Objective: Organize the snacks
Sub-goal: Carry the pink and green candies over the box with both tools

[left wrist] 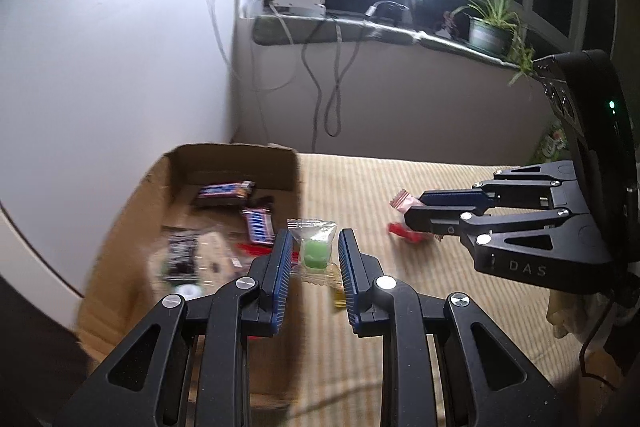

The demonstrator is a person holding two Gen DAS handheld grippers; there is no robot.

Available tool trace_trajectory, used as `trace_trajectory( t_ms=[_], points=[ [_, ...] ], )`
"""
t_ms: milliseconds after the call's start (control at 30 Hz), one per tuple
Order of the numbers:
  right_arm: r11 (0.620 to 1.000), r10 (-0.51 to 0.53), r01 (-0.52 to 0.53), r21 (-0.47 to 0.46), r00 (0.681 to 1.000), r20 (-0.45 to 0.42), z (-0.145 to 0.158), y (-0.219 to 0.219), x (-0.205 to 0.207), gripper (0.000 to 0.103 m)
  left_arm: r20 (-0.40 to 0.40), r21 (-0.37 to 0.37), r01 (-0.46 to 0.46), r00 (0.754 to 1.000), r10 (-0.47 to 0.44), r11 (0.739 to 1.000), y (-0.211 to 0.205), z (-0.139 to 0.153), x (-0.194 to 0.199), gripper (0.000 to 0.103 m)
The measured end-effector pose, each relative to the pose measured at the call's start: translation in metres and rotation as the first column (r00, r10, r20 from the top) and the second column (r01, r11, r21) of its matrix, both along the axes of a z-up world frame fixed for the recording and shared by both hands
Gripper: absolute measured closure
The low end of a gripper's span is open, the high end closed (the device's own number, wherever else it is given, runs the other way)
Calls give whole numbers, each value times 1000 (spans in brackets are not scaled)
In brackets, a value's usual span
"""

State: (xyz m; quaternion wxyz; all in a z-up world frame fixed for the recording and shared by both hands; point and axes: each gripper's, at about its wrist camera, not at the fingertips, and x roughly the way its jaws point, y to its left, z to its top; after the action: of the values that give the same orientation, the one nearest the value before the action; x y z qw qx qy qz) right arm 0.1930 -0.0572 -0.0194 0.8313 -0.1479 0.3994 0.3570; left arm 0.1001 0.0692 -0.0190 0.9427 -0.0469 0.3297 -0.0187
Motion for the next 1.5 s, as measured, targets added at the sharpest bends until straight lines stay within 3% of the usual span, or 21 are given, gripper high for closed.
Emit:
trace_trajectory(
  t_ms=[500, 1333, 1367, 1467, 1500],
  points=[
    [998, 64, -64, 9, 998, -13, -6, 75, 31, 83, -10, -8, -136, 991, 136, 991, 71, -8, -7, 81],
    [995, 97, -98, 1, 994, -47, -21, 108, 46, 82, -28, -5, -169, 985, 169, 986, 87, -12, -4, 77],
    [995, 96, -96, 0, 994, -45, -21, 108, 46, 75, -28, -4, -171, 985, 171, 985, 86, -12, -4, 70],
    [996, 85, -85, 7, 996, -25, -17, 107, 43, 38, -21, 1, -175, 984, 175, 985, 86, -11, -5, 52],
    [996, 83, -83, 14, 996, -17, -15, 106, 42, 31, -18, 5, -175, 984, 175, 985, 86, -10, -5, 50]
  ],
)
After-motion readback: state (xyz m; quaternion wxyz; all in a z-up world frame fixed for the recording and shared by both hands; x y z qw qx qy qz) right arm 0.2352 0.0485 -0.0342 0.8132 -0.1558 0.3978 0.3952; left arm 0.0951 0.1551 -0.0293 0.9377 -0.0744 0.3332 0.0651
